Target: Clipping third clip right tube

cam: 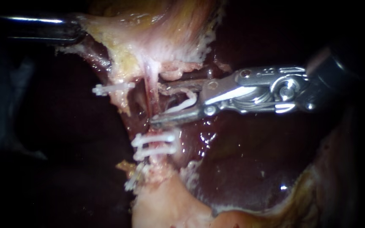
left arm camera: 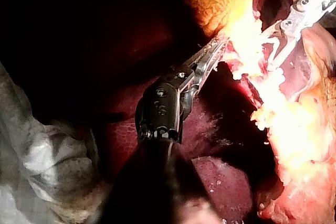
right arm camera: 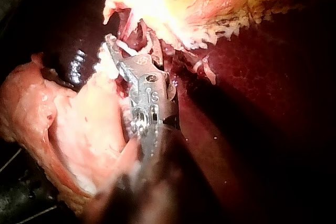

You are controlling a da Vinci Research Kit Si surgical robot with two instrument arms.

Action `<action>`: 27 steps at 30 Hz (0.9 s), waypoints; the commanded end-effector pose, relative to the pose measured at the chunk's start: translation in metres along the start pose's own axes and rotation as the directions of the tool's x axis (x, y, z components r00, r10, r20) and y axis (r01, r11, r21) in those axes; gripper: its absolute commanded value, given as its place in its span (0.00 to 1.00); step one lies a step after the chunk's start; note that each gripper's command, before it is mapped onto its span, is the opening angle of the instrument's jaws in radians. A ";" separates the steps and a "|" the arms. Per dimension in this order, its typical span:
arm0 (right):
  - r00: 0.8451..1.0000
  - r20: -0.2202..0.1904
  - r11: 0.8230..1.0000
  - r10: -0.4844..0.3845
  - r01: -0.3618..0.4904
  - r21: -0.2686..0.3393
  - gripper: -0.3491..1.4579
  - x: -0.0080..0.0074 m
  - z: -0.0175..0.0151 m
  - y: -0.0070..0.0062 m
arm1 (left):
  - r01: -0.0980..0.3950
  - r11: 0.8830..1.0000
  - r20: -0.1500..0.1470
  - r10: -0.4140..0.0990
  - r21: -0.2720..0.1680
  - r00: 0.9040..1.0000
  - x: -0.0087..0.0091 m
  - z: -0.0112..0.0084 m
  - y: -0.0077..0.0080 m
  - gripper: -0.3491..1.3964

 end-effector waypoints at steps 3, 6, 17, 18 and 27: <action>0.999 -0.027 0.999 0.030 -0.029 0.027 0.47 0.0004 0.0009 0.0003 | 0.000 1.000 0.000 0.000 0.000 1.000 0.0000 0.0000 0.0000 0.00; 0.997 -0.055 0.997 0.057 -0.054 0.053 0.46 0.0007 0.0018 0.0006 | 0.000 1.000 0.000 0.000 0.000 1.000 0.0000 0.0000 0.0000 0.00; 0.985 -0.128 0.983 0.117 -0.097 0.154 0.46 0.0013 0.0029 0.0005 | 0.000 1.000 0.000 0.000 0.000 1.000 0.0000 0.0001 0.0000 0.00; 0.984 -0.135 0.981 0.121 -0.097 0.171 0.46 0.0014 0.0027 0.0002 | 0.000 1.000 0.000 0.000 0.000 1.000 -0.0001 0.0001 0.0000 0.00; 0.977 -0.179 0.958 0.118 -0.065 0.280 0.46 0.0035 0.0018 -0.0034 | -0.001 1.000 0.000 0.001 0.000 1.000 -0.0001 0.0000 -0.0001 0.00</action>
